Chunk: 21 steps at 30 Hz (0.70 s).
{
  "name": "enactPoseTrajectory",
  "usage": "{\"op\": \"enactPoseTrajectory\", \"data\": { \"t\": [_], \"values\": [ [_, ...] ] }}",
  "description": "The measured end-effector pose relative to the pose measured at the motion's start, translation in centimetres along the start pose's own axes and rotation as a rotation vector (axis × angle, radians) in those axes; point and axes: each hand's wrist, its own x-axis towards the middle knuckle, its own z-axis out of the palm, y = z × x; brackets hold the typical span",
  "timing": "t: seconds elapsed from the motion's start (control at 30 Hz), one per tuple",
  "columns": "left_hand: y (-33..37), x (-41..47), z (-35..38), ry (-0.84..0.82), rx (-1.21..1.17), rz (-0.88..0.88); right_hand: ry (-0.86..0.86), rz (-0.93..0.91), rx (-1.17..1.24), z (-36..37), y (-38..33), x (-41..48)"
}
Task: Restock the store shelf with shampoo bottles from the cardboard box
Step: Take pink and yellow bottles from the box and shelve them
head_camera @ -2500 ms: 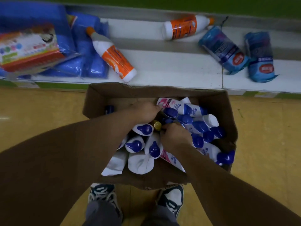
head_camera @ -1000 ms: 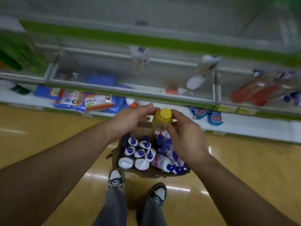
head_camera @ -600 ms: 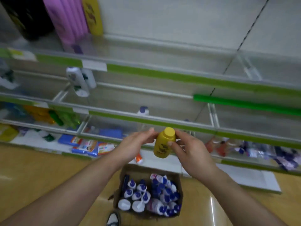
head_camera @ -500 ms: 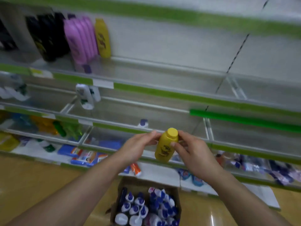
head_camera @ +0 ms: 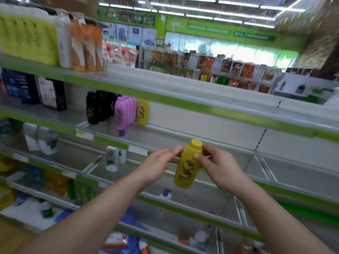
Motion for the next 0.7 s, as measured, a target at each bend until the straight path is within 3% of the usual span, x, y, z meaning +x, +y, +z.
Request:
{"op": "enactPoseTrajectory", "data": {
  "t": [0.4,0.7],
  "values": [
    [-0.8,7.6,-14.4,0.031,0.05,0.101,0.022,0.0,0.05,7.6,-7.0,13.8],
    [-4.6,14.7,-21.9,0.019,0.039,-0.003,0.051,0.146,0.02,14.0,-8.2,22.7]
  ]
}}
